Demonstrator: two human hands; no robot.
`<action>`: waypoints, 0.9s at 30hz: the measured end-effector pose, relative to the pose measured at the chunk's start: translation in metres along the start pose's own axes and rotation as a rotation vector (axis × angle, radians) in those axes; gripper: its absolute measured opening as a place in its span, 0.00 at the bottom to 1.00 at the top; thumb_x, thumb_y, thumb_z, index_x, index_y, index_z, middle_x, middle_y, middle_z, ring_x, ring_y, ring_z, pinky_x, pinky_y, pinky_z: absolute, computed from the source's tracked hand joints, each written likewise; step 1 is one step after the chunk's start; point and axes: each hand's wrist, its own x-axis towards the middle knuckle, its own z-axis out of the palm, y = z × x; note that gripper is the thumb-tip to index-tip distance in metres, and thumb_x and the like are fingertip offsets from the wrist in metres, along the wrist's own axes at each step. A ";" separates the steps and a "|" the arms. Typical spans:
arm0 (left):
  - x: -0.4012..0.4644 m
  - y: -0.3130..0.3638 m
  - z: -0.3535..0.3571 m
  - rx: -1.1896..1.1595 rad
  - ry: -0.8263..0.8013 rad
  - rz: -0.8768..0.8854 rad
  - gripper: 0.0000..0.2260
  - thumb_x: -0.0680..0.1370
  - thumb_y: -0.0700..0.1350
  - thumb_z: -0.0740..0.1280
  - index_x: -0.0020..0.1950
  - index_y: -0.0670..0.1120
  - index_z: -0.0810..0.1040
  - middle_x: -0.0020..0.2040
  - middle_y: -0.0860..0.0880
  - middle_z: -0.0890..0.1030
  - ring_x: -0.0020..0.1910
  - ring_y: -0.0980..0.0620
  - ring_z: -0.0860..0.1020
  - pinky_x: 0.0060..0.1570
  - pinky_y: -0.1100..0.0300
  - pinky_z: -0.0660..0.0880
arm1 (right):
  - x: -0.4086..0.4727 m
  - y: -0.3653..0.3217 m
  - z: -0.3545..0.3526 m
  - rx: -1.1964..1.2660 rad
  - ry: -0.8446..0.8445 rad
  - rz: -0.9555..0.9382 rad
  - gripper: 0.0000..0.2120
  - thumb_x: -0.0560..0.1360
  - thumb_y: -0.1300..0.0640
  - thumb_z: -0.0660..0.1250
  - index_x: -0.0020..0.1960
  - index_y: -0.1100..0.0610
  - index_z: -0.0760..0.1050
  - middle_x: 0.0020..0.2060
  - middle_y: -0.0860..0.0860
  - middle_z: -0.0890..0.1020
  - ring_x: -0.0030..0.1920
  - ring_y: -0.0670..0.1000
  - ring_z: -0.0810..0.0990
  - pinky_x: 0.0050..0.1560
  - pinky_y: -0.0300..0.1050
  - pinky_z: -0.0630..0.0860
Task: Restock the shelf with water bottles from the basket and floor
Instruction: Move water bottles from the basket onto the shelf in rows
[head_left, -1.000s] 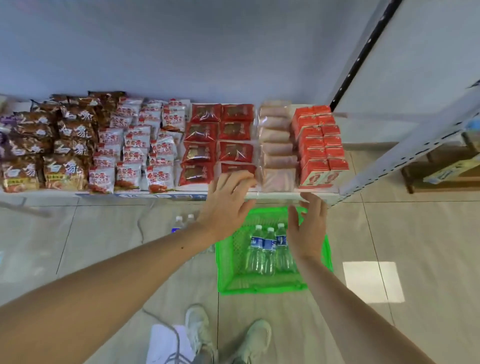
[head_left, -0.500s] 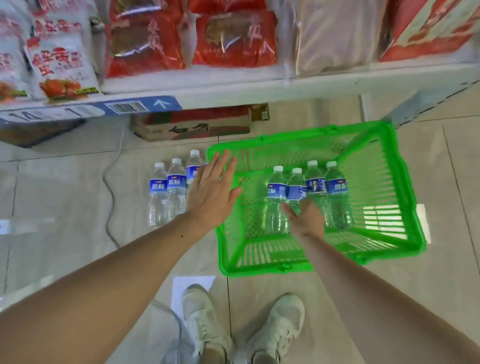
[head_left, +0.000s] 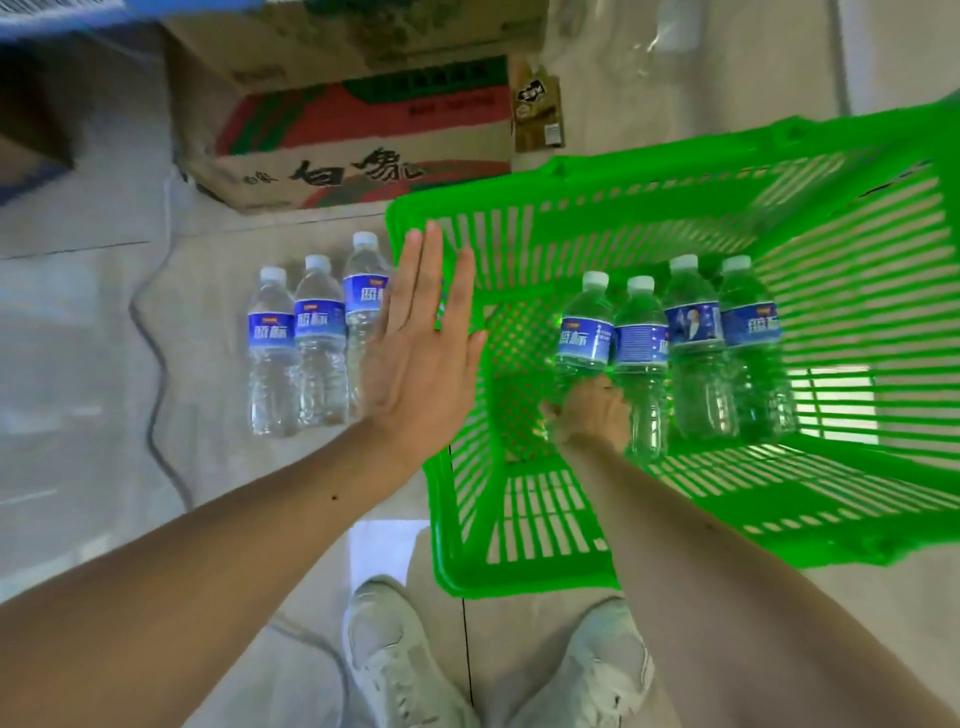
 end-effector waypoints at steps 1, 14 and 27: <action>0.000 0.000 0.001 -0.002 0.008 0.006 0.28 0.81 0.50 0.55 0.77 0.41 0.50 0.78 0.38 0.48 0.77 0.42 0.45 0.75 0.46 0.53 | 0.001 -0.002 0.003 0.025 -0.020 0.011 0.36 0.72 0.41 0.69 0.67 0.64 0.62 0.56 0.59 0.76 0.56 0.57 0.77 0.51 0.49 0.77; -0.001 -0.008 -0.027 -0.108 -0.144 0.033 0.30 0.80 0.54 0.54 0.77 0.41 0.50 0.78 0.44 0.48 0.77 0.47 0.46 0.75 0.47 0.53 | -0.037 0.004 -0.054 0.691 -0.325 0.107 0.27 0.71 0.47 0.73 0.64 0.58 0.70 0.56 0.58 0.79 0.45 0.61 0.83 0.34 0.56 0.82; 0.024 0.028 -0.282 -0.201 -0.130 0.154 0.27 0.77 0.54 0.52 0.68 0.38 0.71 0.71 0.42 0.70 0.68 0.44 0.70 0.67 0.47 0.68 | -0.264 0.021 -0.260 0.720 -0.286 -0.342 0.32 0.70 0.42 0.71 0.69 0.50 0.65 0.61 0.48 0.76 0.61 0.53 0.77 0.56 0.59 0.78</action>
